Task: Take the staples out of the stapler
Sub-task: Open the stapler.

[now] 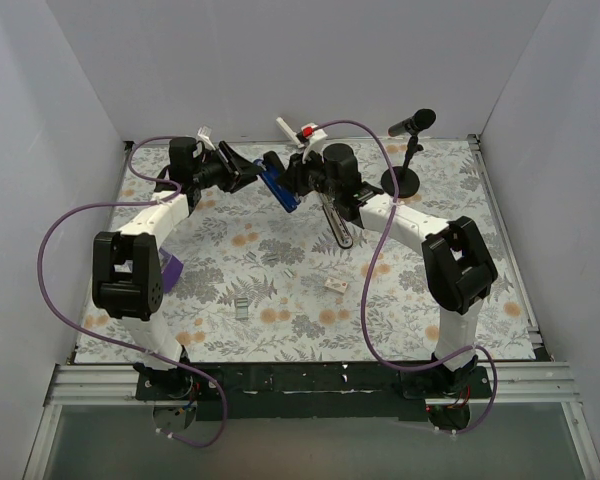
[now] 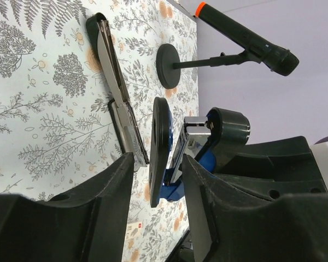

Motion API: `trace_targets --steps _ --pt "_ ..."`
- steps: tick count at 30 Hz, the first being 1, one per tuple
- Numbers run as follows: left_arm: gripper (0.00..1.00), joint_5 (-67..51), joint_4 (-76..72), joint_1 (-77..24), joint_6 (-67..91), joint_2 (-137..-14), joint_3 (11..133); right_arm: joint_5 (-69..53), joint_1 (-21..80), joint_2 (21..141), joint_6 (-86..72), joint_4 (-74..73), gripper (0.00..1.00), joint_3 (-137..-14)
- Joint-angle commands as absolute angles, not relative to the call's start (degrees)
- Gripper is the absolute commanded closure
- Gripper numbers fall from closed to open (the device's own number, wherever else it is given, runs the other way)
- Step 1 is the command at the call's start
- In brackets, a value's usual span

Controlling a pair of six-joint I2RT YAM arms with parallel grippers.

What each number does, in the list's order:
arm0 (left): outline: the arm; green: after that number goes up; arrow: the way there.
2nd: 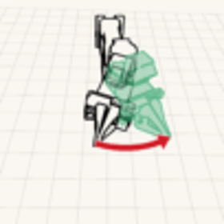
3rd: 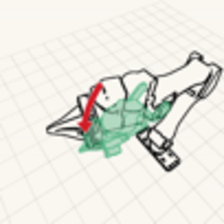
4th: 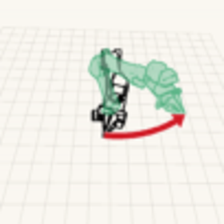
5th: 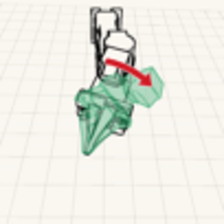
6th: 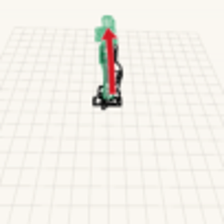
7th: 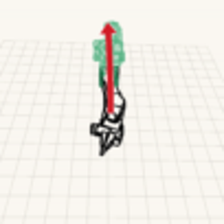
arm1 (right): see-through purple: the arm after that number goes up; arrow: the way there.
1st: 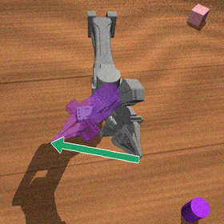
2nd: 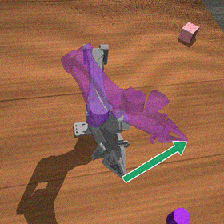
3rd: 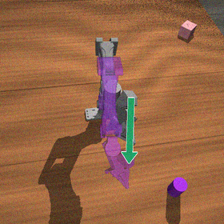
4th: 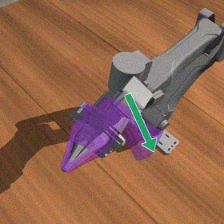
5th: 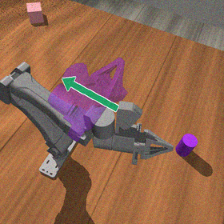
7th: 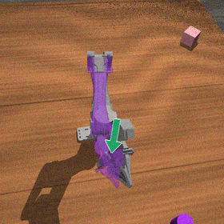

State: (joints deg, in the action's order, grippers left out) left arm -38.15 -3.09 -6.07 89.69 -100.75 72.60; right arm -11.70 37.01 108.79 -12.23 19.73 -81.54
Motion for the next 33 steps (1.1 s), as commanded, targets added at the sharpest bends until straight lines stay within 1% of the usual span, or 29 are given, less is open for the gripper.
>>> trace_targets --steps 1,3,5,7,9,10,13,14,15,16,17,18,19,21,26,29,32,33 --pt "0.64 -37.3 -1.8 -6.3 87.4 -101.1 75.4 -12.9 37.8 105.7 -11.7 26.9 0.99 -84.5" --pt "0.65 -37.0 -1.3 -6.4 87.4 -102.0 75.6 -12.7 38.4 105.6 -11.7 27.4 0.99 -83.8" --pt "0.68 -36.8 -1.2 -6.5 87.4 -102.4 75.3 -12.2 38.8 105.4 -11.5 28.3 0.99 -82.9" --pt "0.68 -36.7 -1.4 -6.5 87.9 -102.4 75.1 -12.3 38.9 105.6 -11.5 28.3 0.99 -82.9" --pt "0.63 -37.1 -2.1 -6.6 88.4 -102.8 75.1 -12.5 39.3 106.0 -11.7 28.6 0.99 -82.9" --pt "0.62 -38.7 -2.4 -6.6 89.6 -103.0 75.1 -12.7 39.4 106.3 -11.7 28.7 0.99 -82.8" --pt "0.85 -42.9 -6.8 -6.6 92.5 -103.4 73.6 -15.4 39.5 107.2 -12.7 29.1 0.99 -82.7" --pt "0.94 -43.4 -9.2 -6.6 93.8 -103.3 73.0 -16.4 39.5 107.6 -13.0 28.2 0.99 -83.1" --pt "1.00 -43.6 -9.6 -6.6 93.5 -102.8 72.8 -16.8 39.5 107.8 -12.9 26.6 0.82 -83.7" --pt "1.00 -43.6 -9.6 -6.6 92.7 -102.6 72.6 -16.7 39.5 108.5 -12.9 24.8 0.67 -84.5" --pt "1.00 -43.2 -9.1 -6.6 90.8 -102.2 72.5 -16.8 39.5 108.9 -12.8 22.6 0.55 -86.0" --pt "1.00 -42.9 -8.6 -6.6 89.5 -102.0 72.4 -16.5 39.5 109.4 -11.8 16.2 0.40 -89.8" --pt "1.00 -42.8 -8.4 -6.7 88.4 -101.4 72.2 -16.5 39.5 110.4 -11.5 13.6 0.34 -92.2" --pt "1.00 -42.8 -8.1 -6.8 85.9 -101.2 71.8 -16.5 39.5 111.2 -10.3 7.5 0.26 -96.7" --pt "1.00 -42.1 -6.2 -7.4 82.0 -100.5 71.9 -14.8 39.5 113.6 -8.4 1.2 0.24 -101.9" --pt "1.00 -41.7 -6.1 -7.8 80.8 -100.0 72.2 -13.9 39.5 115.4 -7.5 -1.4 0.26 -104.1" --pt "1.00 -41.6 -5.5 -8.3 79.9 -99.7 72.8 -14.3 39.4 117.4 -6.9 -2.5 0.30 -106.6" --pt "1.00 -41.4 -5.3 -8.3 79.9 -99.6 73.2 -14.6 39.5 117.9 -6.9 -2.5 0.35 -107.4"
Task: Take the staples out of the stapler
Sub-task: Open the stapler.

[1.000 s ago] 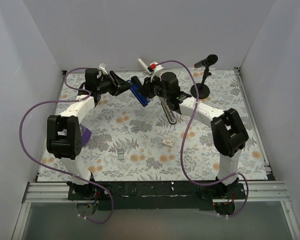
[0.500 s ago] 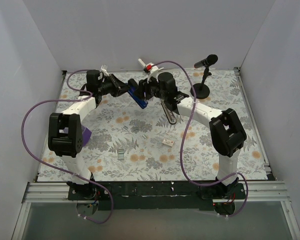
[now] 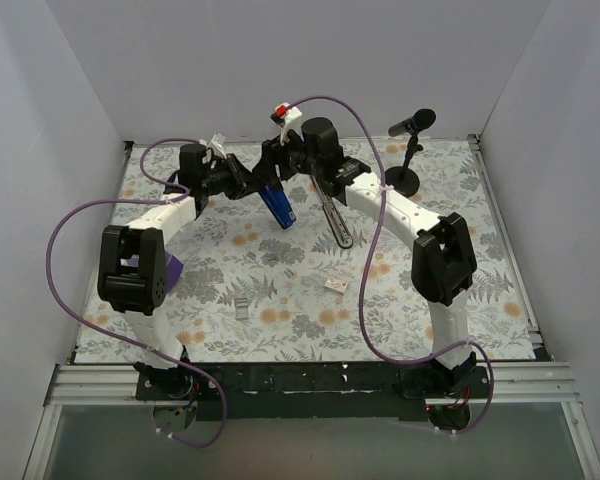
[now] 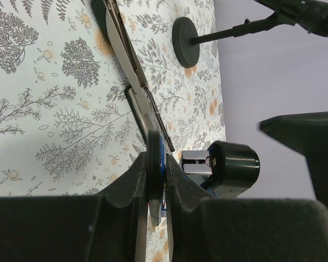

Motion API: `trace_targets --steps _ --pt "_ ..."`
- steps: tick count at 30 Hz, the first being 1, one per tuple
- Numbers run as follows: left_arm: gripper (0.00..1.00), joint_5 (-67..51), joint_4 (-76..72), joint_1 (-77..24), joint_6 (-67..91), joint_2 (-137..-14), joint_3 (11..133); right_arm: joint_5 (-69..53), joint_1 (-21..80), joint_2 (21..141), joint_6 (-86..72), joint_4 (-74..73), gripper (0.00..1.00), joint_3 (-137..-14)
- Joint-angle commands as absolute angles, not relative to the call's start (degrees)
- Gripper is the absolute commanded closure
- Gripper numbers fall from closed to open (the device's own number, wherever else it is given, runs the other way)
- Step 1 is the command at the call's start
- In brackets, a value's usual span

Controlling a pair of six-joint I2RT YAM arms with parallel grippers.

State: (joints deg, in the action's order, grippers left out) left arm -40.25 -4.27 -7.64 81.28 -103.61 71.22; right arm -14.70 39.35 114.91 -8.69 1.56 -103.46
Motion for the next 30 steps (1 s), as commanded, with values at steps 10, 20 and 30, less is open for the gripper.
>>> trace_targets --steps 10,20,30 --pt "1.00 -37.9 -4.2 -5.8 84.7 -99.1 74.6 -11.5 39.3 115.8 -6.2 -3.9 0.91 -106.3" --pt "1.00 -27.2 -5.9 -1.5 91.1 -97.7 76.4 -4.6 38.1 97.8 -5.2 -3.3 0.82 -80.6" --pt "1.00 -35.1 -15.9 2.4 101.5 -97.8 72.2 -9.8 37.4 83.2 -13.6 -2.8 0.58 -60.7"
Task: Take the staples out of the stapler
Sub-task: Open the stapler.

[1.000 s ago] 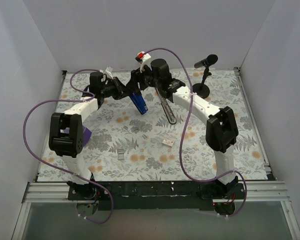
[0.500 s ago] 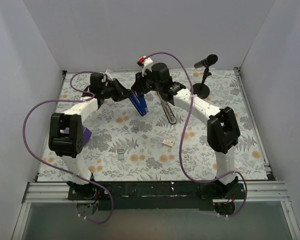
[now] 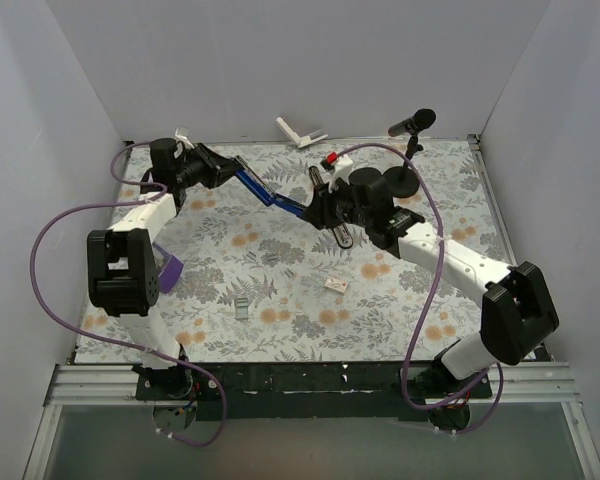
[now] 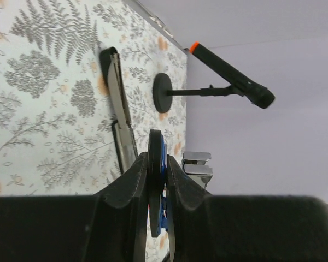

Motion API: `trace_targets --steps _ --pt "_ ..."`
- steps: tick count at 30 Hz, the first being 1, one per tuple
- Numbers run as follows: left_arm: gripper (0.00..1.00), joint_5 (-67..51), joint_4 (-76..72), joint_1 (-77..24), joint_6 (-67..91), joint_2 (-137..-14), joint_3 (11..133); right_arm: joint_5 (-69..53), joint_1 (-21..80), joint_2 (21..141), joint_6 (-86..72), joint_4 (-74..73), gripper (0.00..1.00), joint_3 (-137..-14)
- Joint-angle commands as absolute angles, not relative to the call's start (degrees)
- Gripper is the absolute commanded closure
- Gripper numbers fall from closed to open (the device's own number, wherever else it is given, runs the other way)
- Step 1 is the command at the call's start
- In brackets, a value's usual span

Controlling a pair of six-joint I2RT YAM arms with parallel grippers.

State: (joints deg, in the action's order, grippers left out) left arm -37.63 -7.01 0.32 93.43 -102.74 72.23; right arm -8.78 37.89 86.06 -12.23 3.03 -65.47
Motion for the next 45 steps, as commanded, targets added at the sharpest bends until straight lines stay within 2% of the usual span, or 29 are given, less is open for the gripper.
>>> trace_targets --steps 1,5,7,8,11,20,27,31,34,35,38,40,43,44,45 --pt "1.00 -35.9 -18.7 2.5 102.8 -97.6 71.4 -10.3 37.4 83.1 -13.6 -3.3 0.57 -60.8" --pt "1.00 -37.4 -20.7 2.5 104.9 -96.3 68.8 -10.1 37.4 82.5 -12.2 -6.9 0.50 -64.0" --pt "1.00 -37.5 -20.4 2.5 104.6 -95.7 68.0 -10.9 37.4 81.7 -11.3 -9.0 0.40 -67.0" --pt "1.00 -37.8 -20.3 2.5 104.5 -95.5 67.8 -11.7 37.4 81.5 -11.0 -9.6 0.30 -68.0" --pt "1.00 -38.7 -21.2 2.5 105.4 -95.4 66.6 -14.4 37.5 81.1 -9.3 -9.4 0.21 -70.7" --pt "1.00 -39.9 -21.9 2.5 106.6 -95.8 66.6 -20.5 37.4 88.8 1.7 3.6 0.14 -71.3" --pt "1.00 -42.4 -24.8 2.5 108.6 -97.5 66.6 -25.6 37.2 100.9 5.3 6.9 0.15 -76.5" --pt "1.00 -42.8 -24.2 2.5 108.0 -98.3 67.8 -26.5 37.2 104.3 5.5 10.0 0.26 -77.2" --pt "1.00 -42.5 -22.4 2.5 106.0 -99.6 69.5 -25.8 37.1 104.1 4.8 15.0 0.59 -74.4" --pt "1.00 -42.5 -22.0 2.6 105.6 -100.0 70.0 -25.3 37.1 103.5 4.6 16.2 0.75 -73.3" --pt "1.00 -43.0 -21.6 3.0 104.9 -102.7 71.5 -23.6 37.1 102.5 3.9 20.0 0.91 -70.5" --pt "0.98 -43.7 -21.9 3.5 105.3 -104.4 72.5 -21.9 37.0 102.2 3.6 20.7 0.98 -70.0" --pt "0.77 -45.2 -22.5 4.1 105.7 -107.4 74.6 -19.5 36.9 102.7 3.7 20.1 0.99 -71.4" --pt "0.64 -45.2 -22.2 4.5 105.2 -107.8 75.7 -19.1 37.0 103.4 4.0 18.8 0.99 -72.4" --pt "0.59 -44.7 -20.4 4.6 104.3 -108.1 76.2 -18.6 37.0 104.1 4.1 17.7 0.99 -73.5"
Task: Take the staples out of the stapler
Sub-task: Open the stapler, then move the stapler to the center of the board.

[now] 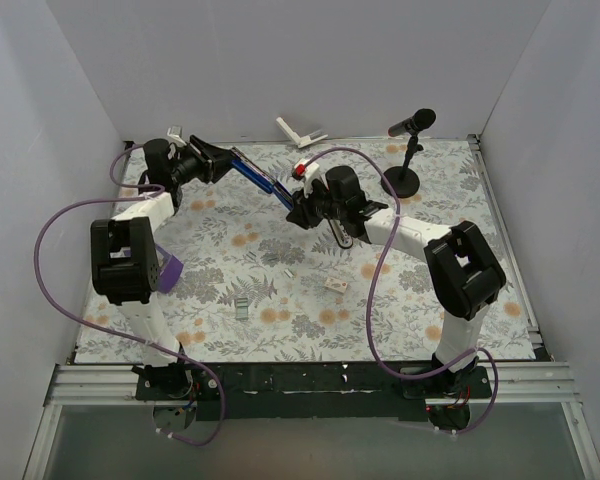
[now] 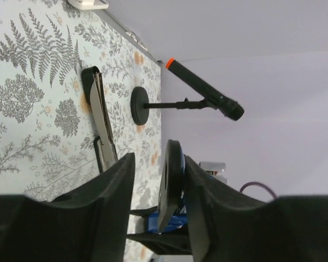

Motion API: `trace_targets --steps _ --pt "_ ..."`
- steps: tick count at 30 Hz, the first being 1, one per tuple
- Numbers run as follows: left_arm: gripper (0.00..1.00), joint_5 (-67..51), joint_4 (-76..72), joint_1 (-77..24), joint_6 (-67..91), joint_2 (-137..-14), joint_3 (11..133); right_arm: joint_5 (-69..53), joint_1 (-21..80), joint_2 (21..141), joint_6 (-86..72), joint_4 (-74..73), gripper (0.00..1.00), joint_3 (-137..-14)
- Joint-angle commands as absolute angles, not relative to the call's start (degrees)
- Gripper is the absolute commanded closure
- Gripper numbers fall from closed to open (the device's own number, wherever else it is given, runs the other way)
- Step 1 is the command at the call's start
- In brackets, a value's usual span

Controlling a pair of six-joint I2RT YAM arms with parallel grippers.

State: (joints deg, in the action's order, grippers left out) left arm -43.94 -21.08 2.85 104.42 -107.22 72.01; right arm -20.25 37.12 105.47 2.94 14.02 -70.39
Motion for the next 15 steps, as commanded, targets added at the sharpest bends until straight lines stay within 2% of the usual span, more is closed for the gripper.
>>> trace_targets --steps 1,3,11,15 --pt "0.55 -43.4 -19.0 4.7 102.2 -108.1 76.9 -18.3 37.0 104.9 4.4 16.4 0.99 -74.6" --pt "0.48 -41.8 -14.9 5.2 99.9 -107.6 78.4 -16.8 36.9 108.1 4.6 12.1 0.99 -78.9" --pt "0.35 -32.1 -1.1 5.8 89.8 -103.7 81.8 -10.7 36.9 120.2 1.6 2.2 0.99 -92.5" --pt "0.34 -31.3 2.7 5.7 86.7 -100.1 80.1 -2.5 36.7 123.3 0.4 -1.8 0.99 -98.7"
